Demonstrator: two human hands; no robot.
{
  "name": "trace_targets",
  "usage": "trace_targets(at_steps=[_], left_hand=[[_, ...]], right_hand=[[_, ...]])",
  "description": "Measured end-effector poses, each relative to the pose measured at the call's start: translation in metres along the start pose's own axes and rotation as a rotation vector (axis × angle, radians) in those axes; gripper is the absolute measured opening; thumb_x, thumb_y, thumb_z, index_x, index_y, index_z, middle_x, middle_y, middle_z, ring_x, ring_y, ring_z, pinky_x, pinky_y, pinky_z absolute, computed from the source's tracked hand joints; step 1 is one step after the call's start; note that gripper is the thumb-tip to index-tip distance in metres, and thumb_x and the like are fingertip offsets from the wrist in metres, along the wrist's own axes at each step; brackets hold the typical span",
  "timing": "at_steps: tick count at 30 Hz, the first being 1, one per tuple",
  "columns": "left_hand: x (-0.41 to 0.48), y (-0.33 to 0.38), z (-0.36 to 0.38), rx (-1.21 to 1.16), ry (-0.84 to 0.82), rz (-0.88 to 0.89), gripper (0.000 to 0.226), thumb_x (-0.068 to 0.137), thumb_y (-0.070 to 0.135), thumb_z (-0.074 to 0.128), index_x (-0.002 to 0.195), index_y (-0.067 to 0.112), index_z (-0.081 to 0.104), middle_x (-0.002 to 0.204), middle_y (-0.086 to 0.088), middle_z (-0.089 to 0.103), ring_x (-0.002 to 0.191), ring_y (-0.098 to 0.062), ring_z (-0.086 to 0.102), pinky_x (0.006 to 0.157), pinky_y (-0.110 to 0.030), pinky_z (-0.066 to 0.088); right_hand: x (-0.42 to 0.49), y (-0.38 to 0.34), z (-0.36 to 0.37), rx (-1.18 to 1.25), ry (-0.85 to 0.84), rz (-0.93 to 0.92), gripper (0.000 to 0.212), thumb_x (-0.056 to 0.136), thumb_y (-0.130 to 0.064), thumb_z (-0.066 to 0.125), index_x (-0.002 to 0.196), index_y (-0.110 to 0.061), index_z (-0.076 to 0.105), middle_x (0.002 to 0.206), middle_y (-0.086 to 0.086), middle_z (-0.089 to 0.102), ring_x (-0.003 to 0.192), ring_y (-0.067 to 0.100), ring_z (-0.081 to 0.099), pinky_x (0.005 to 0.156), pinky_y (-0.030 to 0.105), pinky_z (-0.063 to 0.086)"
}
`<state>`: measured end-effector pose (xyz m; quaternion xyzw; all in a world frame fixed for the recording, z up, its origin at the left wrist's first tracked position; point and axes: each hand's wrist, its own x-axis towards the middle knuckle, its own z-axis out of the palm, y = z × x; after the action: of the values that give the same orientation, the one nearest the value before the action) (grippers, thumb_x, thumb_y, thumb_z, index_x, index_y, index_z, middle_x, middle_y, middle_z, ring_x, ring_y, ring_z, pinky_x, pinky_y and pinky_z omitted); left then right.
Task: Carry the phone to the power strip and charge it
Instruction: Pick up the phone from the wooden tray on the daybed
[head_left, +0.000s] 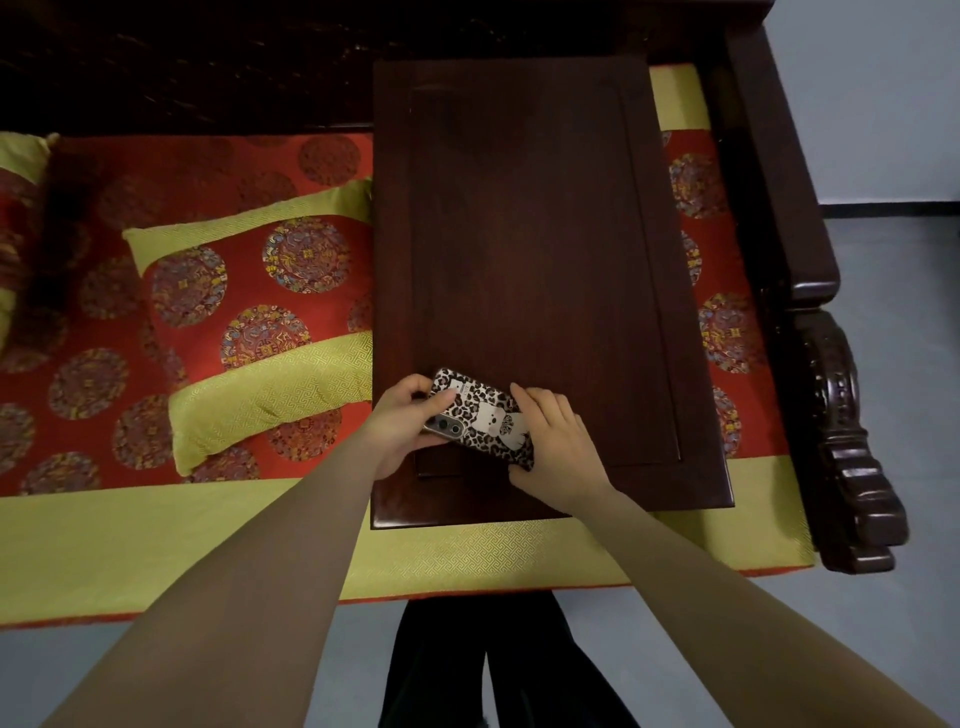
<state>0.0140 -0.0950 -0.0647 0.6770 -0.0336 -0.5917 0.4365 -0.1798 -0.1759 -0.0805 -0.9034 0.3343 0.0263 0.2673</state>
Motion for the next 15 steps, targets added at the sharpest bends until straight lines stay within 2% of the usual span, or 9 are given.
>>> trace_targets(at_steps=[5,8,13,15], left_hand=[[-0.019,-0.011,-0.01,-0.211,0.02,0.027,0.012,0.088,0.017,0.06,0.094,0.009,0.053,0.104,-0.014,0.067,0.096,-0.027,0.066,0.086,-0.04,0.056],[-0.035,-0.017,-0.022,-0.34,0.072,0.068,0.017,0.087,0.017,0.06,0.1,0.009,0.053,0.1,-0.012,0.067,0.091,-0.023,0.067,0.083,-0.037,0.057],[-0.082,-0.039,-0.06,-0.474,0.222,0.201,0.008,0.084,0.015,0.064,0.082,0.013,0.057,0.079,-0.006,0.073,0.075,-0.019,0.072,0.07,-0.033,0.06],[-0.108,-0.053,-0.078,-0.503,0.298,0.246,0.008,0.083,0.016,0.066,0.082,0.015,0.058,0.078,-0.007,0.072,0.074,-0.021,0.071,0.072,-0.035,0.06]], right_hand=[[0.013,-0.006,-0.022,0.014,0.001,-0.077,0.09,0.063,-0.04,0.076,0.14,-0.018,0.035,0.134,0.001,0.046,0.123,0.02,0.039,0.099,0.04,0.039],[0.025,-0.023,-0.038,-0.024,-0.04,-0.199,0.09,0.062,-0.039,0.078,0.14,-0.019,0.036,0.131,0.0,0.047,0.119,0.019,0.04,0.096,0.041,0.041],[0.041,-0.076,-0.053,-0.077,-0.141,-0.424,0.092,0.06,-0.039,0.08,0.14,-0.018,0.039,0.129,0.001,0.048,0.116,0.021,0.04,0.093,0.04,0.04],[0.045,-0.107,-0.05,-0.108,-0.192,-0.52,0.093,0.058,-0.039,0.081,0.139,-0.016,0.041,0.127,0.002,0.048,0.116,0.021,0.04,0.092,0.04,0.04]])
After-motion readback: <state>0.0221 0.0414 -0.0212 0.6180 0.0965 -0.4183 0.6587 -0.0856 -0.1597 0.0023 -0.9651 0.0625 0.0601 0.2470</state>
